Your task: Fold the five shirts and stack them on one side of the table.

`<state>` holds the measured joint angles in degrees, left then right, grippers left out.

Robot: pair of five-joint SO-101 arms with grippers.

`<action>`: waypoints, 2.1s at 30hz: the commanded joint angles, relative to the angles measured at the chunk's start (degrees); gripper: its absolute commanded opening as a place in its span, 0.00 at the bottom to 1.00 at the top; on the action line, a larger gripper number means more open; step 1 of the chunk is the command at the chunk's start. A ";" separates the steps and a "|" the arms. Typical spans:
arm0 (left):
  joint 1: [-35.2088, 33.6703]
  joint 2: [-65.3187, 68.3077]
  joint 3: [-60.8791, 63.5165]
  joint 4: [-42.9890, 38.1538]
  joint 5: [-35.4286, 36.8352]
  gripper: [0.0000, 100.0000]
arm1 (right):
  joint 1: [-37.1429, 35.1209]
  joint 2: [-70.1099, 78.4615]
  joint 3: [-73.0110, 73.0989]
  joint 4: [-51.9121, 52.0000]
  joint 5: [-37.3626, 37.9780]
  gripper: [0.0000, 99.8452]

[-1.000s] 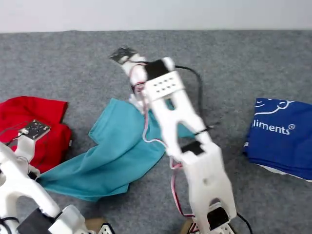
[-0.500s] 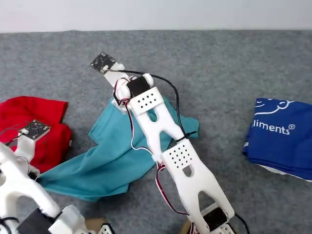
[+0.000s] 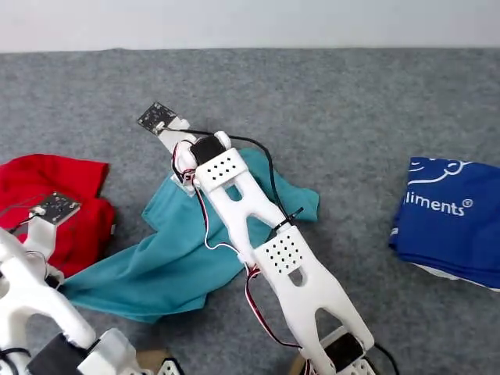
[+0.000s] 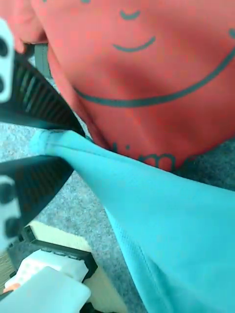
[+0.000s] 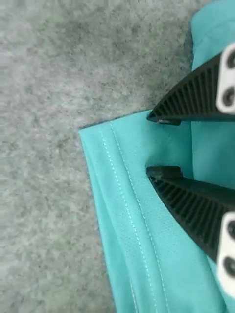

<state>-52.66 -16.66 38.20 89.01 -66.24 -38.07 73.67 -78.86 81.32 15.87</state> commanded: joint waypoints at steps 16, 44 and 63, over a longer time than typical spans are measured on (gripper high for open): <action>0.18 -2.11 -2.15 0.88 0.35 0.00 | 3.65 -1.98 -2.90 21.93 11.52 0.01; 4.13 -2.20 -3.91 1.05 0.35 0.00 | 6.64 -25.54 29.19 6.64 -1.32 0.23; 4.04 -2.11 -3.56 0.88 0.35 0.00 | 1.63 -16.31 23.47 3.47 6.33 0.00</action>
<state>-48.88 -16.66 36.18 89.63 -66.24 -34.81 57.32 -51.96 83.78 16.75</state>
